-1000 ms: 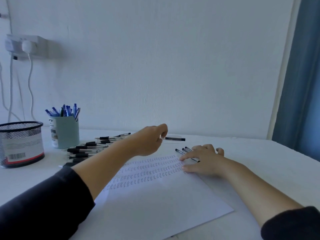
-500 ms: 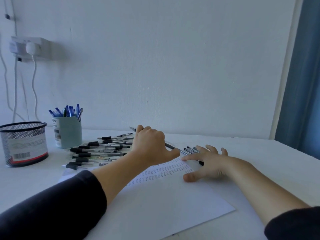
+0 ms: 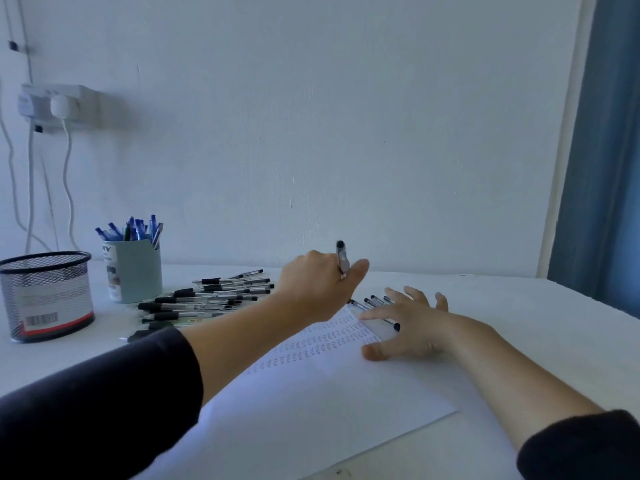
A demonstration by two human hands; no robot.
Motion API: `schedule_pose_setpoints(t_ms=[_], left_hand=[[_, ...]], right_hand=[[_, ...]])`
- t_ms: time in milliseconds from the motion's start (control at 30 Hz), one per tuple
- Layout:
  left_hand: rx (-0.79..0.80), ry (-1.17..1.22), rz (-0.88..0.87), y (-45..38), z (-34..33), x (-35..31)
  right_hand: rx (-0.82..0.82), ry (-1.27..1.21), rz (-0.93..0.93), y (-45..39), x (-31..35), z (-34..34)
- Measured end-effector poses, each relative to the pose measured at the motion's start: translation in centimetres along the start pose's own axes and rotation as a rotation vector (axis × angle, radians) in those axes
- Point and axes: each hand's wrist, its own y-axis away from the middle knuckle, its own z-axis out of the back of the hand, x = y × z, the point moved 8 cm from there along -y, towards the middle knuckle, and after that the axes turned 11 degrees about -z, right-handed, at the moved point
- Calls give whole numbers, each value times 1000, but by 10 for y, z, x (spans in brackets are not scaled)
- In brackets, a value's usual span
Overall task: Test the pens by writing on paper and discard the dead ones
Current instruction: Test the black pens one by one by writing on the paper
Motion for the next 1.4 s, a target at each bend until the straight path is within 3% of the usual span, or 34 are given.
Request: schedule_pose_setpoints(t_ms=[67,200,400,867,1400], left_hand=[[78,129,140,-3,-7,6],[-42,747,517,8,-30,21],[-128,1056,733,39,-60,21],[-68,810,587,39,-54,10],[-5,686,569,40,-53,8]], right_hand=[[-17,11,-3,-2,0,0],[-9,-6,-9,-1,-3,-2],[1,-192,-23,-2,-6,1],[0,-328,-31,-1,-6,1],[1,-323,-30,-1,-7,1]])
